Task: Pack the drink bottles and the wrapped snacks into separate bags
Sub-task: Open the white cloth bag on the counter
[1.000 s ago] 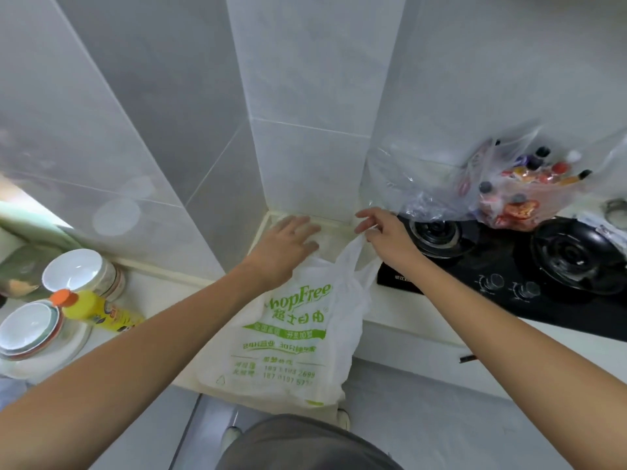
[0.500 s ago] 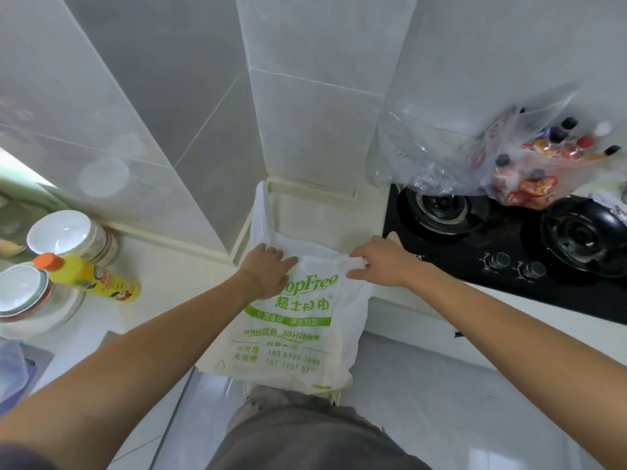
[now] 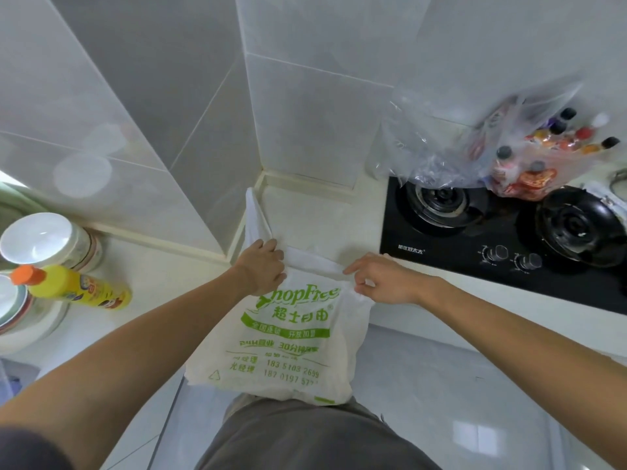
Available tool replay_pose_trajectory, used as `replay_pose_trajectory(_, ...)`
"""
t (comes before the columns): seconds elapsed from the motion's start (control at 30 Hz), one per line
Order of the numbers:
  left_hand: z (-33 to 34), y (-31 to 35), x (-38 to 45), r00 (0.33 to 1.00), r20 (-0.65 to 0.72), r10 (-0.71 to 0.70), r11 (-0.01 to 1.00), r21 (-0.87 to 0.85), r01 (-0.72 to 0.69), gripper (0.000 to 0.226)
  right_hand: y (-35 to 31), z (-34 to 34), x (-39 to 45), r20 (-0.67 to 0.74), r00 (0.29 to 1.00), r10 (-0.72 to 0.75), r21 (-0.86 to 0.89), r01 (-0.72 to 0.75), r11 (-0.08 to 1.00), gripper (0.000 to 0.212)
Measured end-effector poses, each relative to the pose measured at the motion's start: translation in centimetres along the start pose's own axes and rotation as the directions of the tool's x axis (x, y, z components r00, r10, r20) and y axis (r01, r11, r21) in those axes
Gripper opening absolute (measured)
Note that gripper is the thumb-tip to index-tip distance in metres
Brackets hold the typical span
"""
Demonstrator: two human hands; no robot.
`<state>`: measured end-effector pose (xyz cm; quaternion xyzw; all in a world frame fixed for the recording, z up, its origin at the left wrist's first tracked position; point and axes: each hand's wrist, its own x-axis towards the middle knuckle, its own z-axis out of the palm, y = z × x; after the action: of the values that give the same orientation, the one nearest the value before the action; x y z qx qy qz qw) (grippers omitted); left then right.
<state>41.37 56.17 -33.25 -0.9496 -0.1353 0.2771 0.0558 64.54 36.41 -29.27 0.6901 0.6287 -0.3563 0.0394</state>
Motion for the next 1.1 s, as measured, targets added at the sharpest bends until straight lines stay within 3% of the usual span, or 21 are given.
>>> replay_pose_trajectory(0.23, 1.2, -0.8, 0.6, 0.998, 0.038, -0.054, 0.973, -0.222, 0.062, 0.048, -2.2, 1.2, 1.0, 0.040, 0.994, 0.099, 0.282, -0.107, 0.954, 0.034)
replay_pose_trajectory(0.37, 1.3, -0.9, 1.0, 0.996, 0.092, -0.016, 0.991, -0.134, 0.028, 0.059, -3.0, 2.2, 1.6, 0.092, 0.990, 0.105, 0.414, -0.134, 0.900, 0.034)
replay_pose_trajectory(0.47, 1.3, -1.0, 0.8, 1.000, 0.026, 0.009, 0.998, -0.055, -0.007, 0.068, -3.7, 2.1, 1.9, 0.109, 0.988, 0.108, 0.449, -0.146, 0.882, 0.032)
replay_pose_trajectory(0.57, 1.0, -1.5, 0.6, 0.998, -0.002, 0.062, 0.995, -0.076, -0.062, 0.064, -3.7, 2.2, 2.4, 0.191, 0.972, 0.140, 0.352, -0.201, 0.914, 0.028)
replay_pose_trajectory(0.63, 0.3, -1.8, 0.5, 0.995, 0.030, 0.091, 0.988, -0.126, -0.086, 0.059, -3.5, 2.9, 3.0, 0.204, 0.968, 0.147, 0.175, -0.184, 0.967, 0.034)
replay_pose_trajectory(0.73, -1.0, -2.1, 0.4, 0.990, 0.073, 0.122, 0.952, -0.290, -0.096, 0.052, -3.8, 3.9, 3.9, 0.152, 0.984, 0.096, -0.125, -0.077, 0.989, 0.045)
replay_pose_trajectory(0.87, -2.1, -2.8, 0.0, 0.955, 0.223, 0.196, 0.843, -0.535, -0.048, 0.038, -4.7, 4.4, 4.5, 0.124, 0.981, -0.149, -0.245, 0.176, 0.954, 0.039)
replay_pose_trajectory(1.0, -3.0, -3.0, -0.6, 0.936, 0.267, 0.231, 0.885, -0.457, -0.089, 0.040, -4.8, 4.1, 4.3, 0.183, 0.977, -0.109, -0.266, 0.156, 0.951, 0.039)
replay_pose_trajectory(1.1, -3.9, -2.8, -1.4, 0.940, 0.260, 0.222, 0.931, -0.341, -0.126, 0.004, -3.9, 2.9, 3.7, 0.153, 0.986, -0.070, -0.391, 0.125, 0.912, 0.030)
